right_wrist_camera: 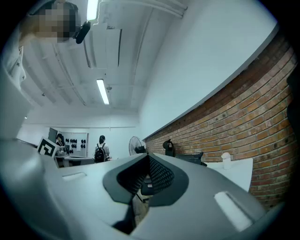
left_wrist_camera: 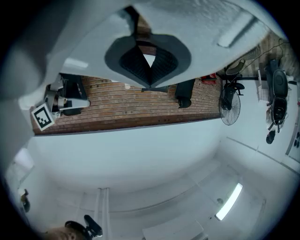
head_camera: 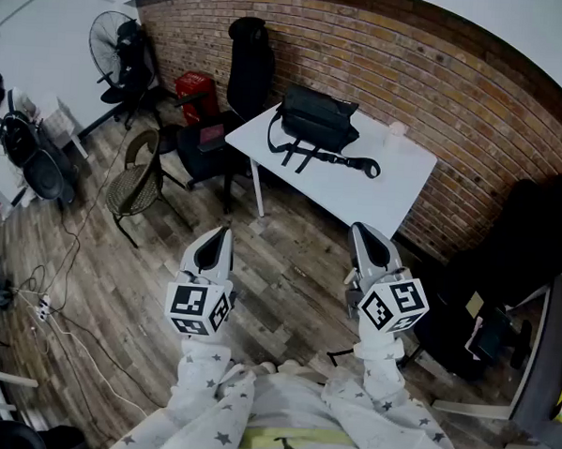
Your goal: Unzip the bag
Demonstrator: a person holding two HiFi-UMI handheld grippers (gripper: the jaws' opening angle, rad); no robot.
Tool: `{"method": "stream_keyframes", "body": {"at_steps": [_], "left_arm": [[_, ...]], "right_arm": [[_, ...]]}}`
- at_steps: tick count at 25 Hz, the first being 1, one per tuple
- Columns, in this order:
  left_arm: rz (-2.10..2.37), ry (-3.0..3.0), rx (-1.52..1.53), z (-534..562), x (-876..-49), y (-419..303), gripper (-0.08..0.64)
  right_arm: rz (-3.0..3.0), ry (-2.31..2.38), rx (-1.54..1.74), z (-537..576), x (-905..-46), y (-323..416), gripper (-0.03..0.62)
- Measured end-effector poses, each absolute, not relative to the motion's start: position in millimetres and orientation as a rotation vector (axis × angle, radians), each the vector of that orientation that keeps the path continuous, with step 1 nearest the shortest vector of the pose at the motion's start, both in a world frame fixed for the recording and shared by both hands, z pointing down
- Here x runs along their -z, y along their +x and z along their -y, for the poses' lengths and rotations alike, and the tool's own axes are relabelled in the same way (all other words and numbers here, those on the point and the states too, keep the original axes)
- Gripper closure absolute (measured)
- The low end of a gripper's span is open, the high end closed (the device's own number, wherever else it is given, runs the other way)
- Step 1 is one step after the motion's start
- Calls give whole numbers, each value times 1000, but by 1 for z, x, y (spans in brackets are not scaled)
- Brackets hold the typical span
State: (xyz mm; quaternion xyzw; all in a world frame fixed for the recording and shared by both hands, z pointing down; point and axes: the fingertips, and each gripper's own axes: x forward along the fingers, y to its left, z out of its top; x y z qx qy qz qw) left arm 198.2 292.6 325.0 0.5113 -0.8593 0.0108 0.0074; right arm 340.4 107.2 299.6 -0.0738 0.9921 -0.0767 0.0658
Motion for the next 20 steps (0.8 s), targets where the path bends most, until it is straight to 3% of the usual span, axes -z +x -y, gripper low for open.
{"method": "stream_keyframes", "body": {"at_steps": [20], "left_arm": [[2669,1552,-43,-265,-339,189,561]], "right_arm": [[-2958,-217,343,-67,-318,329,584]]}}
